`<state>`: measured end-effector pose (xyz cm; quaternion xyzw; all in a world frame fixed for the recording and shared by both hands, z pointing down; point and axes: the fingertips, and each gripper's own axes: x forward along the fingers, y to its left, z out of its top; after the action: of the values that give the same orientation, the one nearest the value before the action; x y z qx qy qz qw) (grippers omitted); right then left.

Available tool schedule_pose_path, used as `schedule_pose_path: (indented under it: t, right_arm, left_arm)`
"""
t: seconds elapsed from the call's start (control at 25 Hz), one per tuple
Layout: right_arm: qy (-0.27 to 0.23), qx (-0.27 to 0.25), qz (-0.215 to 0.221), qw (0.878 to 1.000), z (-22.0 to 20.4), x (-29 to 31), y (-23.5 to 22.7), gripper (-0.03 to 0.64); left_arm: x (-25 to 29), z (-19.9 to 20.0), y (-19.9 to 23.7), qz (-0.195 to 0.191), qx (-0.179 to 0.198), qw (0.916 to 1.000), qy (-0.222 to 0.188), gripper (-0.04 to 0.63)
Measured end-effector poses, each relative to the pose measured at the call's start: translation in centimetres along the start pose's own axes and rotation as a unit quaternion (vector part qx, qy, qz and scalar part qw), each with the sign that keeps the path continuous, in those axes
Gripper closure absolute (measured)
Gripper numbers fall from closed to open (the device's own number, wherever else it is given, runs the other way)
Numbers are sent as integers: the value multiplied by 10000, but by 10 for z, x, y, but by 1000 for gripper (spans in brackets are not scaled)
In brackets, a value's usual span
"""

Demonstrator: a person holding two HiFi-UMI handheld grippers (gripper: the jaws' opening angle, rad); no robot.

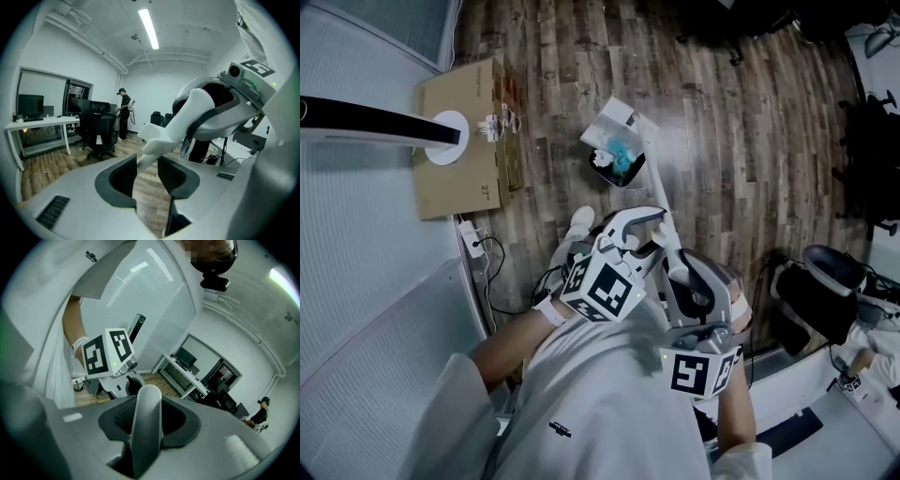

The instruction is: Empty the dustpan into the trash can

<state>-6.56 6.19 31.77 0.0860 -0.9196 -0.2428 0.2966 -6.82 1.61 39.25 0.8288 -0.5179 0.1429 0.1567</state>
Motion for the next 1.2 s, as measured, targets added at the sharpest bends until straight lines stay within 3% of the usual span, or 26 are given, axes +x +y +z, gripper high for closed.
schedule_pose_path:
  t: [0.12, 0.4, 0.64, 0.8, 1.0, 1.2]
  right_arm:
    - [22, -87, -3, 10000, 1, -6, -3, 491]
    - [99, -87, -115, 9998, 0, -7, -7, 491]
    - [202, 520, -470, 9973, -9, -16, -23, 491]
    - [295, 866, -734, 9931, -14, -27, -32, 491]
    - [483, 1453, -1315, 9794, -28, -45, -46, 491]
    - [678, 2252, -2059, 9499, -47, -70, -54, 489]
  left_arm:
    - [0, 6, -3, -63, 191, 9998, -69, 454]
    - [5, 11, -5, -123, 63, 9999, -102, 456]
    - [16, 21, -12, -296, -12, 9993, -249, 454]
    - [24, 27, -25, -574, 152, 9980, -222, 456]
    - [39, 38, -43, -891, 362, 9950, -259, 455]
    - [54, 45, -67, -1219, 564, 9907, -227, 454]
